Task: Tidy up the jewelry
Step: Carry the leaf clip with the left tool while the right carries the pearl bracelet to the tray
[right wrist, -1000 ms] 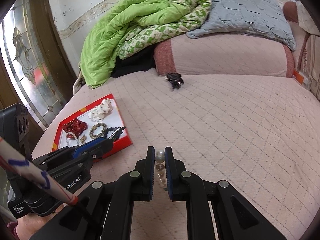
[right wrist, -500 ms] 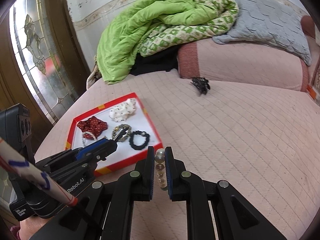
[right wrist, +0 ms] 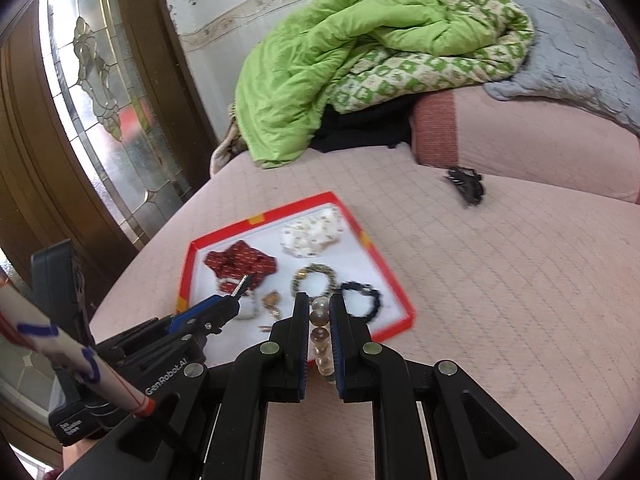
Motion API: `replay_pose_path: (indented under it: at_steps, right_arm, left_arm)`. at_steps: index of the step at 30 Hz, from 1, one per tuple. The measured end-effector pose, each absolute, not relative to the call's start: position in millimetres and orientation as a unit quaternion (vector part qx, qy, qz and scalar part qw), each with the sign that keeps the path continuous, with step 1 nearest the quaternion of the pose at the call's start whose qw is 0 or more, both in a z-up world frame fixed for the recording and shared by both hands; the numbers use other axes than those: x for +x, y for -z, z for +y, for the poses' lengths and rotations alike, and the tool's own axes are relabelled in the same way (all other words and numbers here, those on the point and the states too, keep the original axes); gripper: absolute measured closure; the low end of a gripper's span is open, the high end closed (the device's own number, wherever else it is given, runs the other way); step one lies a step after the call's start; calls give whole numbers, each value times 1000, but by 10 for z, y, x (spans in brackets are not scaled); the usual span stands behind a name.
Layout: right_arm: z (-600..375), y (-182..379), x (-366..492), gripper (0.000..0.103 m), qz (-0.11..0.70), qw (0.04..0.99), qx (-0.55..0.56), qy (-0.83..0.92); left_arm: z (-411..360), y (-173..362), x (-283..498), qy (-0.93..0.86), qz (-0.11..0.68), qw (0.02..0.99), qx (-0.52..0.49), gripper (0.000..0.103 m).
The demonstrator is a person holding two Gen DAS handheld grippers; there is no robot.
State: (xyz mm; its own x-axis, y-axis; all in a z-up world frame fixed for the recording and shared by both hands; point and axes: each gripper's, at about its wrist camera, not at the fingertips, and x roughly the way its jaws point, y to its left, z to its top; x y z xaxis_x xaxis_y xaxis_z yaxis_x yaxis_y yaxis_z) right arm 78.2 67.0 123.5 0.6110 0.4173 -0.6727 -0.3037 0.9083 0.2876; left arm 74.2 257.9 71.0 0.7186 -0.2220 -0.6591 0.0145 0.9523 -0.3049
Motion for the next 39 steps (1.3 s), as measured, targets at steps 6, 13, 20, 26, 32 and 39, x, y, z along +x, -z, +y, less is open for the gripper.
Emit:
replay_pose_path:
  at_steps: [6, 13, 20, 26, 32, 39]
  right_arm:
    - [1003, -1080, 885, 92, 412, 879, 86, -222]
    - [1259, -921, 994, 92, 429, 864, 105, -241]
    - [1187, -632, 1105, 92, 459, 853, 114, -223]
    - [1127, -588, 1135, 92, 459, 858, 99, -209]
    - [1073, -555, 1164, 92, 460, 861, 88, -197]
    - [1003, -499, 1225, 92, 465, 862, 82, -183]
  left_arm:
    - [2834, -582, 741, 31, 392, 908, -146, 88]
    - [2913, -459, 758, 9, 415, 899, -138, 88]
    - [2816, -389, 823, 9, 432, 894, -119, 88]
    - [2778, -343, 839, 7, 441, 890, -113, 88]
    - [2756, -295, 852, 3, 450, 887, -106, 88]
    - [2731, -273, 864, 3, 457, 884, -99, 88]
